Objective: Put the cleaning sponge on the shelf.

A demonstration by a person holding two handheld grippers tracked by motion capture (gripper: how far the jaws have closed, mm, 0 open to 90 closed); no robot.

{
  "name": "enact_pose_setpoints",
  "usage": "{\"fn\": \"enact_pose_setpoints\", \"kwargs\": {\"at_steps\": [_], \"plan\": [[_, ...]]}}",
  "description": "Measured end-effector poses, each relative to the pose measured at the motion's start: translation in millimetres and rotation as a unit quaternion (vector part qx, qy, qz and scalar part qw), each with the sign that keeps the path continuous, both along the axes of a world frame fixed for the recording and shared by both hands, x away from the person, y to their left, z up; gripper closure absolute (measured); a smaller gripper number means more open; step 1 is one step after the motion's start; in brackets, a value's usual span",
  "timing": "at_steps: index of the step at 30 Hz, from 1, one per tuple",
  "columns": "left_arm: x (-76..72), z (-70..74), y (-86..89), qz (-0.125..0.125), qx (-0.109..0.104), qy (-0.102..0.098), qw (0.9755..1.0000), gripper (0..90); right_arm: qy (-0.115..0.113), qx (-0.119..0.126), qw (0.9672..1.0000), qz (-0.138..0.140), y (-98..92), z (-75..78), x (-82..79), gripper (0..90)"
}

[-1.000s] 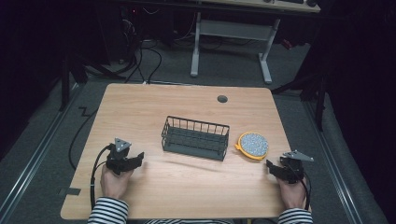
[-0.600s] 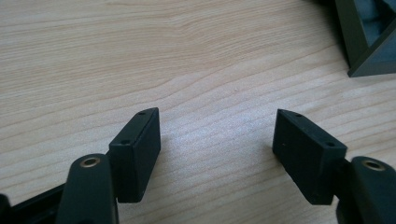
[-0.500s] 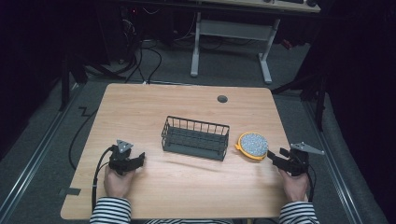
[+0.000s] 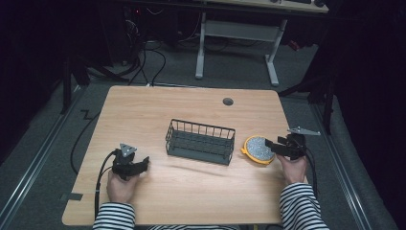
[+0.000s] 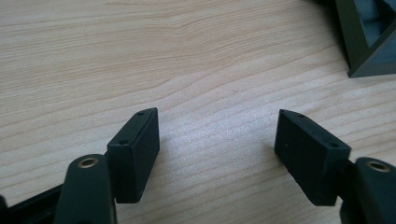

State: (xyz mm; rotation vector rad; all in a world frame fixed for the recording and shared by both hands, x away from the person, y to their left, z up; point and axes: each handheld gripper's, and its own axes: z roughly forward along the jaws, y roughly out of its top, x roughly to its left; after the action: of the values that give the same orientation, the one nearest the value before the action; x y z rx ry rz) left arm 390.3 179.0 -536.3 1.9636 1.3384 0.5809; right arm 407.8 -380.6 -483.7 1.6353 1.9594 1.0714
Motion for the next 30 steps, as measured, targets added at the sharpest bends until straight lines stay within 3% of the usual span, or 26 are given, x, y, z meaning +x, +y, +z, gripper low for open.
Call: {"fn": "enact_pose_setpoints", "kwargs": {"at_steps": [5, 10, 30], "plan": [[0.0, 0.0, 0.0, 0.000, 0.000, 0.000, 1.0000, 31.1, 0.027, 0.005, 0.9996, -0.001, -4.4, -10.2, 8.1, 39.5], [0.0, 0.0, 0.0, 0.000, 0.000, 0.000, 1.0000, 31.1, 0.026, 0.007, 0.9996, 0.003, -3.5, -12.3, 10.9, 45.0], [-0.1, -0.1, -0.2, 0.000, 0.000, 0.000, 1.0000, 30.9, 0.059, -0.031, 0.9975, 0.022, -5.1, -22.3, 18.5, 65.4]]}}
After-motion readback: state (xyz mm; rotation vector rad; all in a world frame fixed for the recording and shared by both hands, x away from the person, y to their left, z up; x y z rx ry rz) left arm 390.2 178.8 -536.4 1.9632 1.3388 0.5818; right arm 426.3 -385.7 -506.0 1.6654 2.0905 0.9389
